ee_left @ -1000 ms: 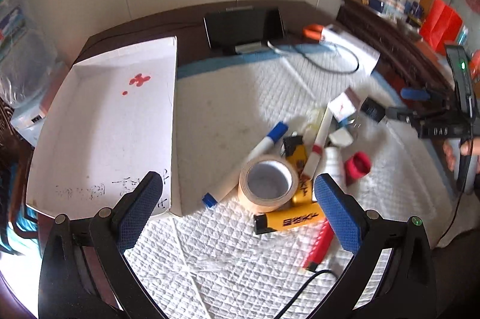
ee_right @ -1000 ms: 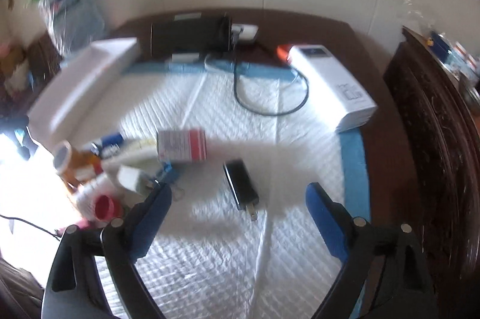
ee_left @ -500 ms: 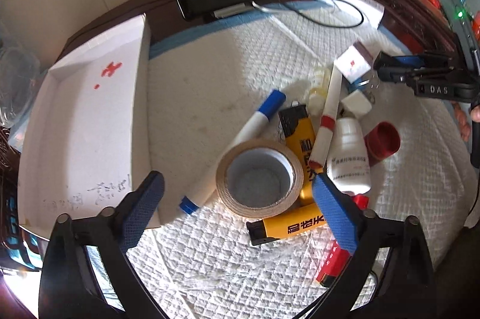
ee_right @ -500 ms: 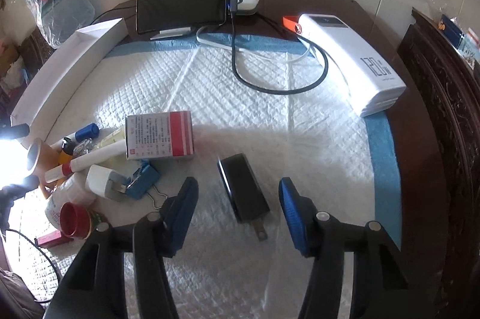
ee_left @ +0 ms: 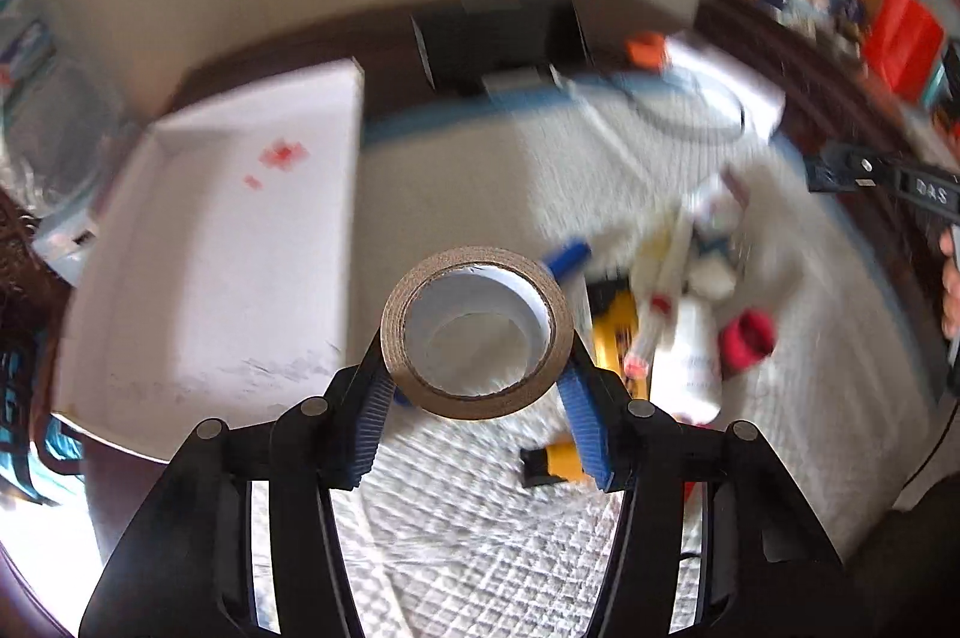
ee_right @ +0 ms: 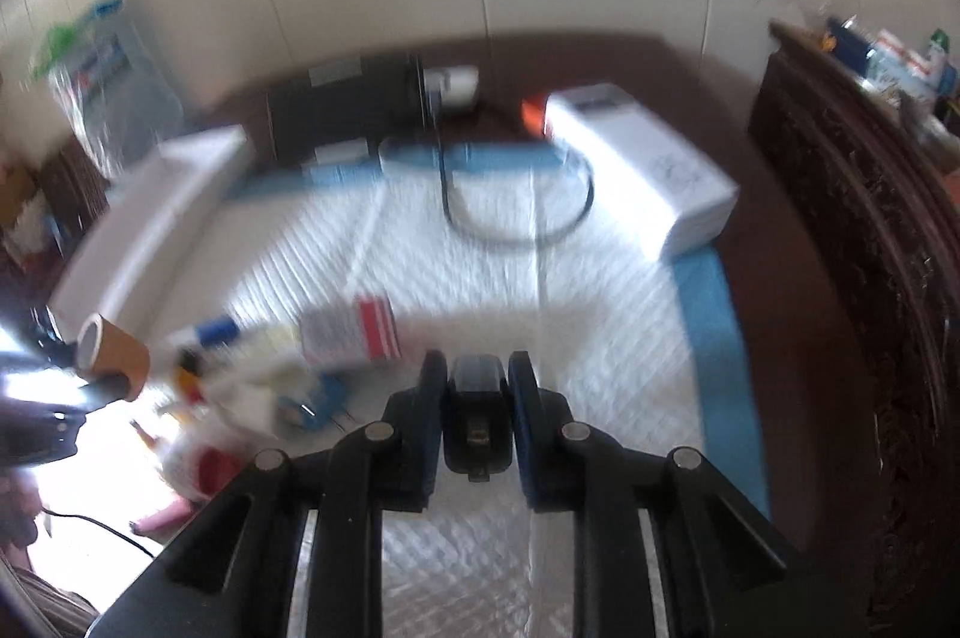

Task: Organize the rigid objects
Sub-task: 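Grasp the brown tape roll with the left gripper while the right gripper grasps the black charger plug, then carry the tape roll and charger plug into the white tray and release both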

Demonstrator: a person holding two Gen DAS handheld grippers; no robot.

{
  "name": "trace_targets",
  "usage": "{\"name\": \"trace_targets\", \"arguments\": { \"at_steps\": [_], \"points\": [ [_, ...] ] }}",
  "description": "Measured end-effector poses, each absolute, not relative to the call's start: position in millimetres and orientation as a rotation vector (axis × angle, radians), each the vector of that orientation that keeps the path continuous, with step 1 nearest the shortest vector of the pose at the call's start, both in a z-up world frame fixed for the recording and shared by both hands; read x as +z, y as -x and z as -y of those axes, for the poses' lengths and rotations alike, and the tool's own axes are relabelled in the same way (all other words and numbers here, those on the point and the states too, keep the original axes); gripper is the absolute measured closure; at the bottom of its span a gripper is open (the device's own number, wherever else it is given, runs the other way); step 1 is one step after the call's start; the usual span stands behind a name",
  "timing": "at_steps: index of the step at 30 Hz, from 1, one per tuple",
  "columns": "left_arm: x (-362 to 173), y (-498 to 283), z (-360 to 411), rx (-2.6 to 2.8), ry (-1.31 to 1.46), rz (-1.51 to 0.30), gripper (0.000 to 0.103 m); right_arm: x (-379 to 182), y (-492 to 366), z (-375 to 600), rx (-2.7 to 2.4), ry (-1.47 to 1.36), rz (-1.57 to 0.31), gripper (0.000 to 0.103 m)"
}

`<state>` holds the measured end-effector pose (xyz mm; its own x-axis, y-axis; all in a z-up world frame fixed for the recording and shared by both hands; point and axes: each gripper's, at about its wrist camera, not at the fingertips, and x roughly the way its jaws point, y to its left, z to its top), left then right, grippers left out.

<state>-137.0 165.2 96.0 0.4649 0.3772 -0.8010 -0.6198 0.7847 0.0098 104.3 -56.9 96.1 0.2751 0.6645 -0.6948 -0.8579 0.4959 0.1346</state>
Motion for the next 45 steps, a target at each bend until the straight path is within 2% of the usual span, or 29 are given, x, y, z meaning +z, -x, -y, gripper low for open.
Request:
{"name": "trace_targets", "arguments": {
  "at_steps": [10,15,22,33,45],
  "points": [
    [209.9,206.2,-179.6,0.828,0.295,-0.651,0.050,227.0,-52.0,82.1,1.213,0.094,-0.467,0.083],
    [243.1,239.0,-182.6,0.922,0.282,-0.594,0.050,269.5,-24.7,83.4,1.302,0.050,-0.355,0.083],
    [255.3,271.5,-189.3,0.954,0.283,-0.557,0.050,276.8,-2.2,63.0,1.352,0.047,-0.383,0.083],
    [279.9,295.4,-243.4,0.891,0.279,-0.538,0.050,282.4,47.1,21.0,1.261,0.141,-0.381,0.083],
    [251.6,264.9,-294.3,0.760,0.348,-0.604,0.050,299.0,64.9,-2.0,1.135,0.182,-0.364,0.083]
  ]
}}
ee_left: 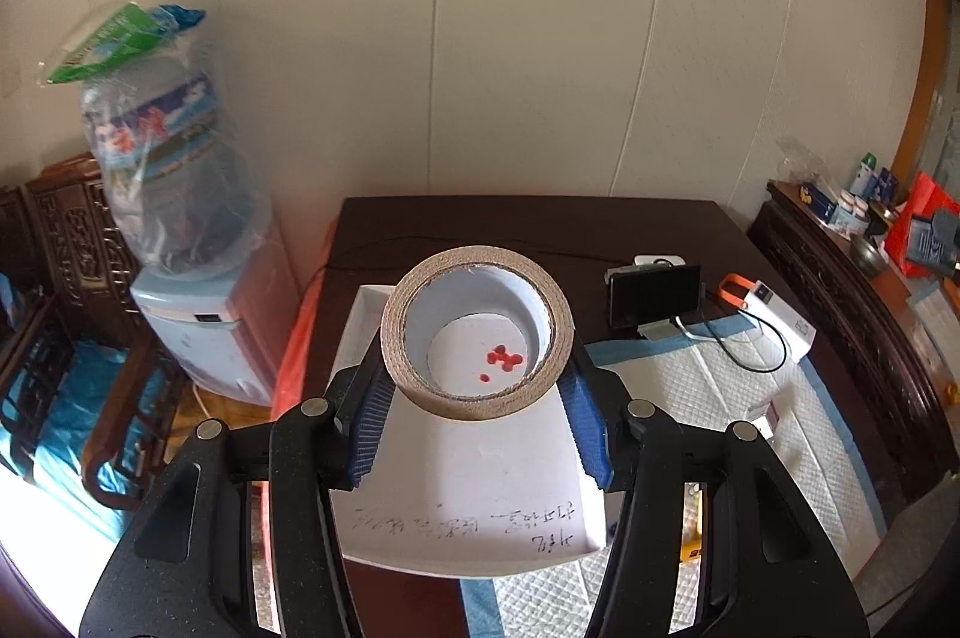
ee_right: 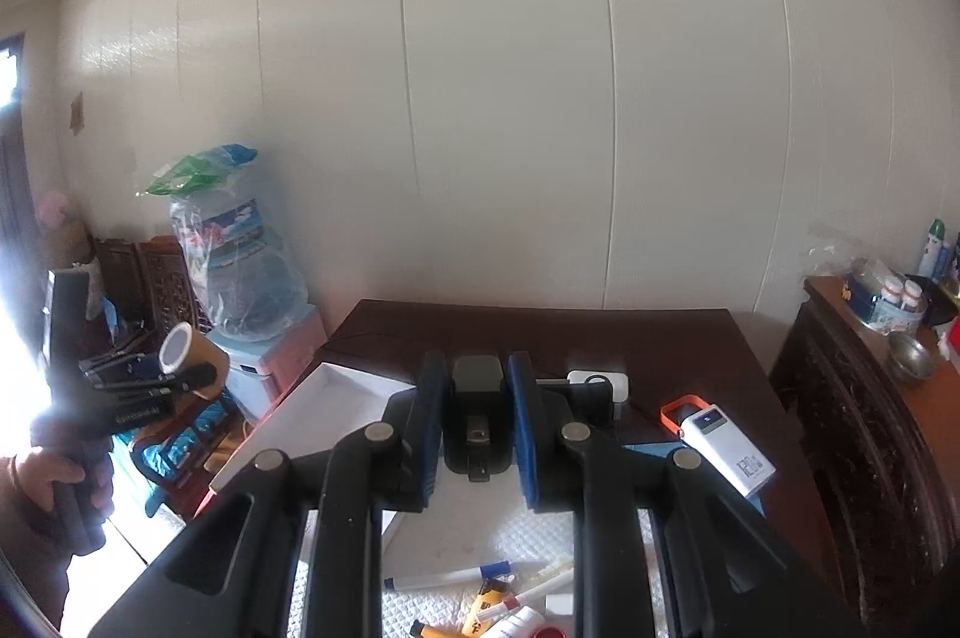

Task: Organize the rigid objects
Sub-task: 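Carry the tape roll and charger plug into the white tray and release both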

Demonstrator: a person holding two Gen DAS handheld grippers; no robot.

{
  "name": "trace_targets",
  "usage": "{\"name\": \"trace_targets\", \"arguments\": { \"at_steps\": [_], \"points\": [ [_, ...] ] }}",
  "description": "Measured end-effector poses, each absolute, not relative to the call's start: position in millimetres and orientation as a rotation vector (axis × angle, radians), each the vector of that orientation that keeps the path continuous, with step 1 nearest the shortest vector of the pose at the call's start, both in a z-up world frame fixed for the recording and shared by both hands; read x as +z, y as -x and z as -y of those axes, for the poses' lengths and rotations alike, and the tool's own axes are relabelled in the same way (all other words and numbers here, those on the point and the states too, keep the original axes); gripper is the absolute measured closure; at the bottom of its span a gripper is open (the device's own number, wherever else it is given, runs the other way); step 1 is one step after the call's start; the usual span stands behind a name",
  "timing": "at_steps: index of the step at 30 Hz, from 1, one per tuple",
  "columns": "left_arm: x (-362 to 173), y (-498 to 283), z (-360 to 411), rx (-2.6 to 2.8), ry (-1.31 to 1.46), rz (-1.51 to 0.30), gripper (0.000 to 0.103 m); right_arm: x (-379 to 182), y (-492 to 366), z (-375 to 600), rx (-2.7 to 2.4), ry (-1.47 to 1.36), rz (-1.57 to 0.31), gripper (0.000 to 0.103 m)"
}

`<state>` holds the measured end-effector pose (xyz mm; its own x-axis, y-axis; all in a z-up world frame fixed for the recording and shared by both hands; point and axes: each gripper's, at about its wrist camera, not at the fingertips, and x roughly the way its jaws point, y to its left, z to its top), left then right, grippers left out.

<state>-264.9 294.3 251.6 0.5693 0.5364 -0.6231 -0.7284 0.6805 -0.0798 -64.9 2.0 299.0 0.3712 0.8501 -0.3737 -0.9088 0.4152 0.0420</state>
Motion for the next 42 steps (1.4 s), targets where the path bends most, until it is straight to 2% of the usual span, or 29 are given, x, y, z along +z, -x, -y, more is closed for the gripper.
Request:
{"name": "trace_targets", "arguments": {
  "at_steps": [18,33,42],
  "points": [
    [178.5,242.7,-348.7,0.708,0.457,-0.697,0.050,272.4,76.4,-73.1,1.171,0.294,-0.459,0.083],
    [104.8,211.7,-362.9,0.731,0.553,-0.835,0.050,154.8,55.8,-177.8,1.260,0.385,-0.880,0.083],
    [75.9,212.0,-372.3,0.842,0.547,-0.926,0.050,114.7,65.3,-208.4,1.312,0.434,-0.984,0.083]
  ]
}}
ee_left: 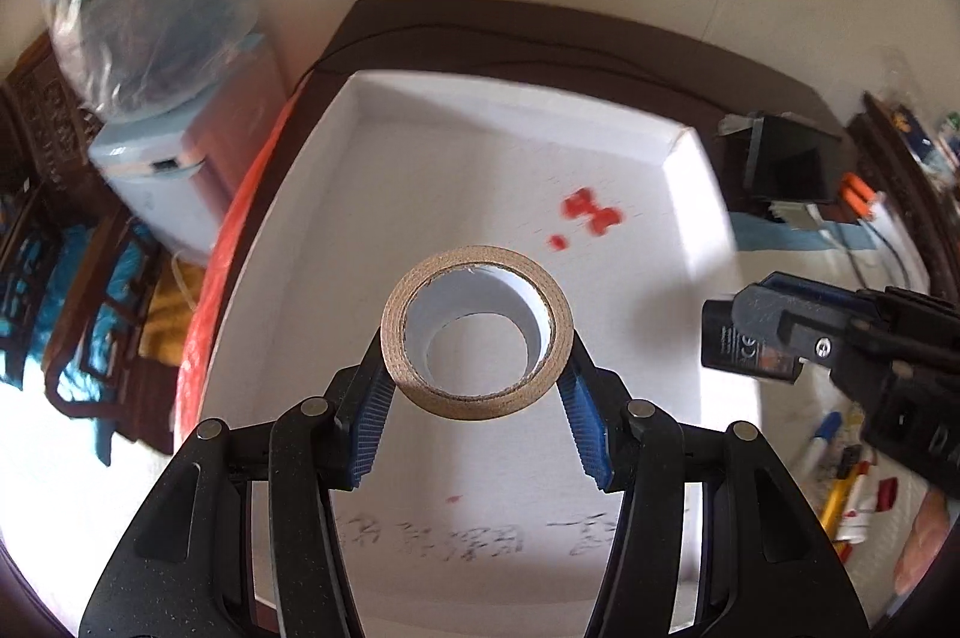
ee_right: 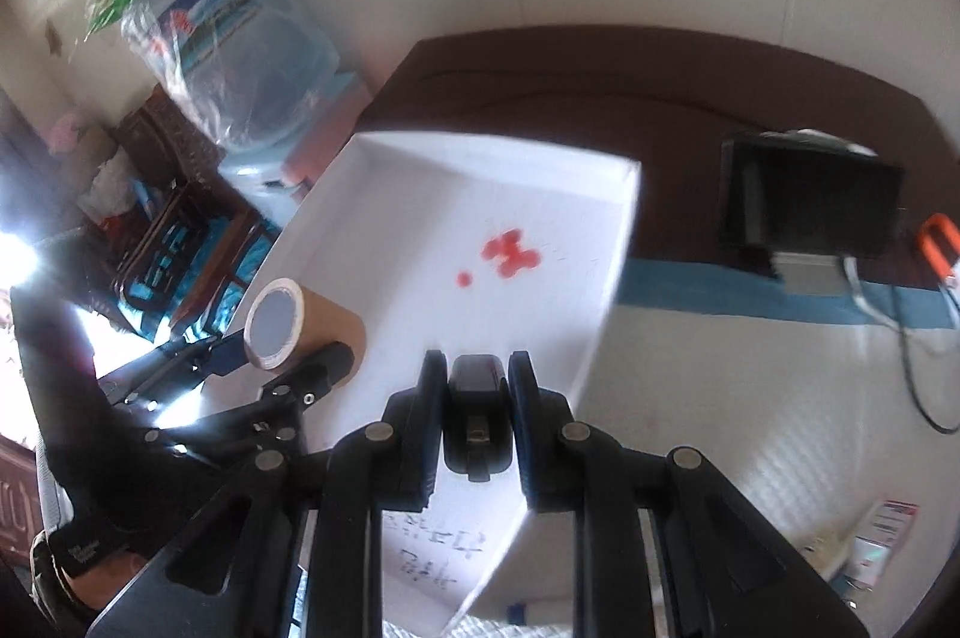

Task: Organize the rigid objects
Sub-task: 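Carry the tape roll and charger plug into the white tray and release both, then move both tools back over the pile toward the yellow lighter and red cap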

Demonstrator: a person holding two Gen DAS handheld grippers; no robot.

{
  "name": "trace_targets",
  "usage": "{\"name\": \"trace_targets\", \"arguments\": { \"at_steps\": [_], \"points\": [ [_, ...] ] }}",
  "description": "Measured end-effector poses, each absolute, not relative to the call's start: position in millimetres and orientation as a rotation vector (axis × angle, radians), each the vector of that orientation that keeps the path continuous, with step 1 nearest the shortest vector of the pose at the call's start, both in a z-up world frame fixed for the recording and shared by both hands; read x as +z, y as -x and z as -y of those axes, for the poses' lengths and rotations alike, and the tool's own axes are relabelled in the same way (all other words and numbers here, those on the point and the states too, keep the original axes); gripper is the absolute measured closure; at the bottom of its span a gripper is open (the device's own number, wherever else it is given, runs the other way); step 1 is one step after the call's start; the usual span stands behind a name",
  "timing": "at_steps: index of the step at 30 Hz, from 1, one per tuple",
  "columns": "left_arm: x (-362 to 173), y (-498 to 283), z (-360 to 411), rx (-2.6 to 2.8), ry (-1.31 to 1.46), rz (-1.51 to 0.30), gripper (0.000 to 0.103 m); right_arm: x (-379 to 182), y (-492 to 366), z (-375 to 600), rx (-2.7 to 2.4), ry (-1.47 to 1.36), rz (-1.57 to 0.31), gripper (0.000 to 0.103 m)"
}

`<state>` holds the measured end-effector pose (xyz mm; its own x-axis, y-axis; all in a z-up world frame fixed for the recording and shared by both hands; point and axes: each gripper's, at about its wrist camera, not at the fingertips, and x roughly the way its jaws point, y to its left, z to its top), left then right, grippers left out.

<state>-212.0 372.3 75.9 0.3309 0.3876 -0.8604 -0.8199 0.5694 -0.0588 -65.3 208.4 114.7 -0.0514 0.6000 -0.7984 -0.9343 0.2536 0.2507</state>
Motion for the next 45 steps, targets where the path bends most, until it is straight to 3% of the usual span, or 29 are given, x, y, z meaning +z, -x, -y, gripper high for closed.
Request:
{"name": "trace_targets", "arguments": {
  "at_steps": [9,10,11,13,14,16,18,36,45],
  "points": [
    [63.5,232.3,-375.5,0.952,0.589,-0.964,0.049,97.0,85.9,-221.2,1.382,0.514,-0.958,0.082],
    [65.0,233.0,-374.8,0.964,0.584,-0.954,0.049,97.9,84.5,-220.3,1.379,0.513,-0.957,0.078],
    [67.3,233.9,-373.6,0.969,0.582,-0.937,0.044,98.4,83.1,-219.5,1.375,0.507,-0.954,0.072],
    [71.1,236.6,-372.8,0.982,0.583,-0.916,0.025,102.0,80.0,-215.3,1.375,0.482,-0.945,0.032],
    [72.1,239.5,-373.4,0.996,0.593,-0.911,0.015,102.3,78.5,-212.7,1.364,0.470,-0.935,0.027],
    [72.9,242.4,-373.9,1.000,0.608,-0.904,0.011,103.8,76.8,-208.2,1.362,0.445,-0.921,0.010],
    [74.0,245.4,-372.4,1.005,0.613,-0.893,0.011,106.0,78.2,-205.4,1.345,0.439,-0.897,0.000],
    [123.0,263.2,-321.6,1.018,0.553,-0.777,0.010,150.5,84.1,-154.9,1.344,0.328,-0.765,0.000],
    [152.1,244.7,-247.9,0.838,0.503,-0.704,0.011,197.3,11.3,-54.8,1.247,0.117,-0.626,0.000]
  ]
}}
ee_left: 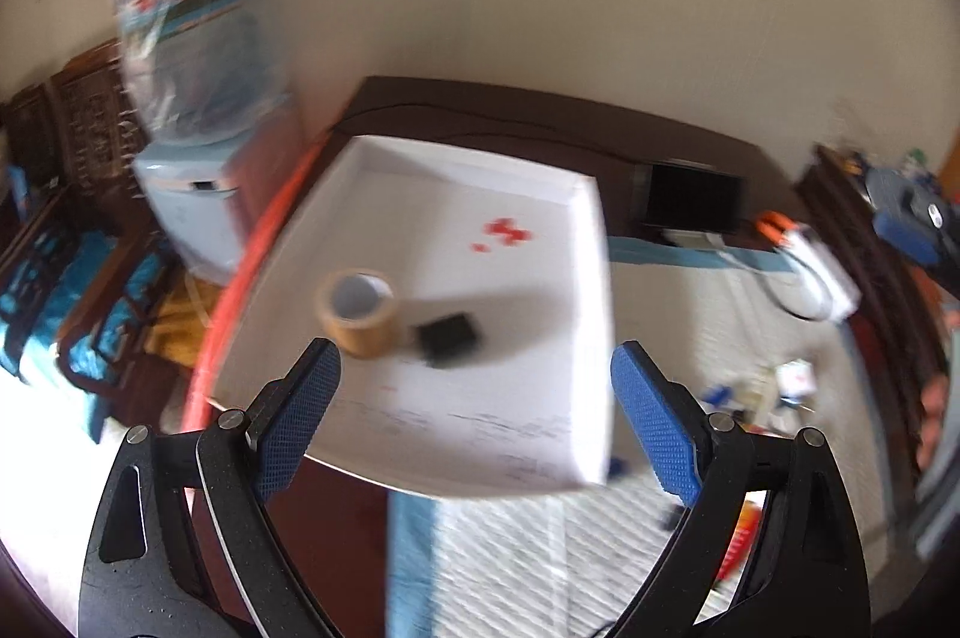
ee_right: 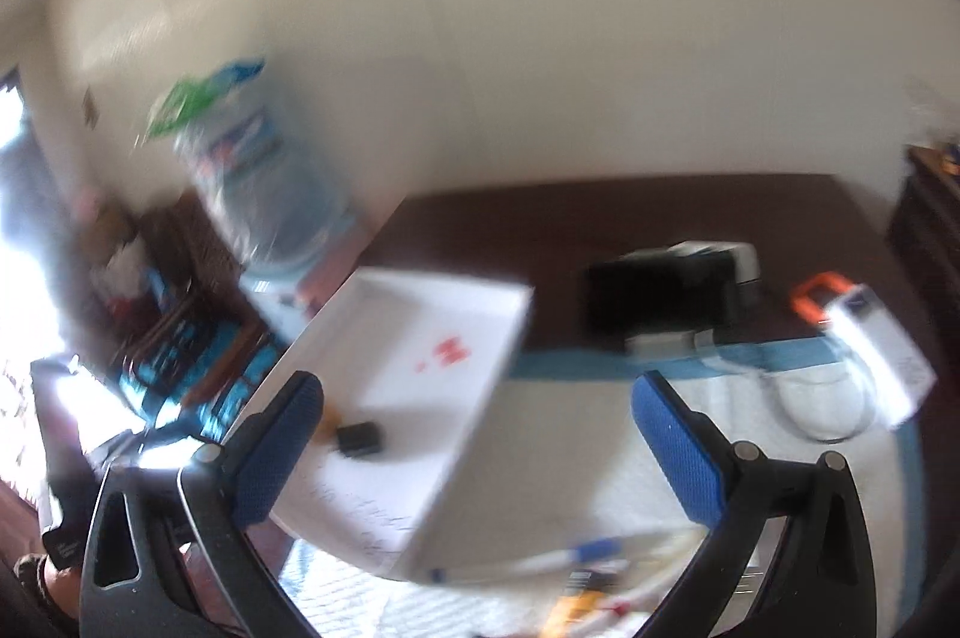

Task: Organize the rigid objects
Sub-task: 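Move both tools back over the pile toward the yellow lighter and red cap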

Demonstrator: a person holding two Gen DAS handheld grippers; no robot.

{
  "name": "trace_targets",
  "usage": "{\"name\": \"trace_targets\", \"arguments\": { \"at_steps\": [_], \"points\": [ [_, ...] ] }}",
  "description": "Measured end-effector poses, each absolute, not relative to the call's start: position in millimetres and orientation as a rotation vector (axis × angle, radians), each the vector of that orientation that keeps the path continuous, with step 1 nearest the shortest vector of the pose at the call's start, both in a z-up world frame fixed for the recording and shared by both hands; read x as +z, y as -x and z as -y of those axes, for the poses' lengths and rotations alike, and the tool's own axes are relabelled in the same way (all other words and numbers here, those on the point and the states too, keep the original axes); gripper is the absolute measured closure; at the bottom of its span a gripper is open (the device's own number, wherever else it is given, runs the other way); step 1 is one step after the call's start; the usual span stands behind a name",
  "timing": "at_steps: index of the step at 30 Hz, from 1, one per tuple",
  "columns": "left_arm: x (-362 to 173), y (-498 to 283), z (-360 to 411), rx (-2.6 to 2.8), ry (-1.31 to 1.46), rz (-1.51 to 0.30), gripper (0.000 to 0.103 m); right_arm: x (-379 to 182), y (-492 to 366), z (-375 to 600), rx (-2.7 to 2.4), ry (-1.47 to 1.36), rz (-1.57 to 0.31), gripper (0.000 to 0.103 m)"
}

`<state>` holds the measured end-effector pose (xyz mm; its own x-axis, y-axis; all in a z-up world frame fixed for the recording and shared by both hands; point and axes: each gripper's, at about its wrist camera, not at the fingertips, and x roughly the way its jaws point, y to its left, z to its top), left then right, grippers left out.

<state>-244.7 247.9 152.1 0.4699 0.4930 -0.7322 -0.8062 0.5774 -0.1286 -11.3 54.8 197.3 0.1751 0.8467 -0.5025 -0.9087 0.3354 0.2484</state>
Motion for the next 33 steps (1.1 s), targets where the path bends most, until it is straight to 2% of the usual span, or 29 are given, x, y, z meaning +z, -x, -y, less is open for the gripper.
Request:
{"name": "trace_targets", "arguments": {
  "at_steps": [4,7,13,17,19,21,25,26,27,33],
  "points": [
    [157.1,220.0,-213.5,0.716,0.480,-0.709,0.011,201.6,-21.7,-5.0,1.203,0.052,-0.604,0.000],
    [144.5,196.2,-189.6,0.639,0.447,-0.779,0.011,194.4,-32.3,22.4,1.175,0.070,-0.602,0.000],
    [89.8,160.5,-153.5,0.547,0.411,-0.999,0.011,136.2,-48.0,50.2,1.117,0.199,-0.770,0.000],
    [63.5,154.3,-139.1,0.517,0.348,-1.070,0.011,93.9,-37.3,52.5,1.181,0.294,-0.837,0.002],
    [56.8,153.5,-138.1,0.505,0.337,-1.081,0.012,78.9,-28.5,48.5,1.231,0.335,-0.864,0.010],
    [54.6,151.0,-141.2,0.489,0.330,-1.082,0.016,70.2,-22.9,45.6,1.260,0.361,-0.887,0.014],
    [48.7,140.1,-143.8,0.458,0.260,-1.104,0.018,58.7,-17.7,36.3,1.294,0.401,-0.906,0.027],
    [47.3,136.1,-143.7,0.449,0.247,-1.112,0.026,55.4,-18.2,36.8,1.292,0.407,-0.905,0.029],
    [46.0,132.0,-142.6,0.433,0.233,-1.122,0.030,53.5,-17.8,38.0,1.294,0.411,-0.910,0.031],
    [35.0,112.1,-128.0,0.358,0.135,-1.169,0.030,45.6,-12.3,26.8,1.300,0.448,-0.907,0.034]
  ]
}}
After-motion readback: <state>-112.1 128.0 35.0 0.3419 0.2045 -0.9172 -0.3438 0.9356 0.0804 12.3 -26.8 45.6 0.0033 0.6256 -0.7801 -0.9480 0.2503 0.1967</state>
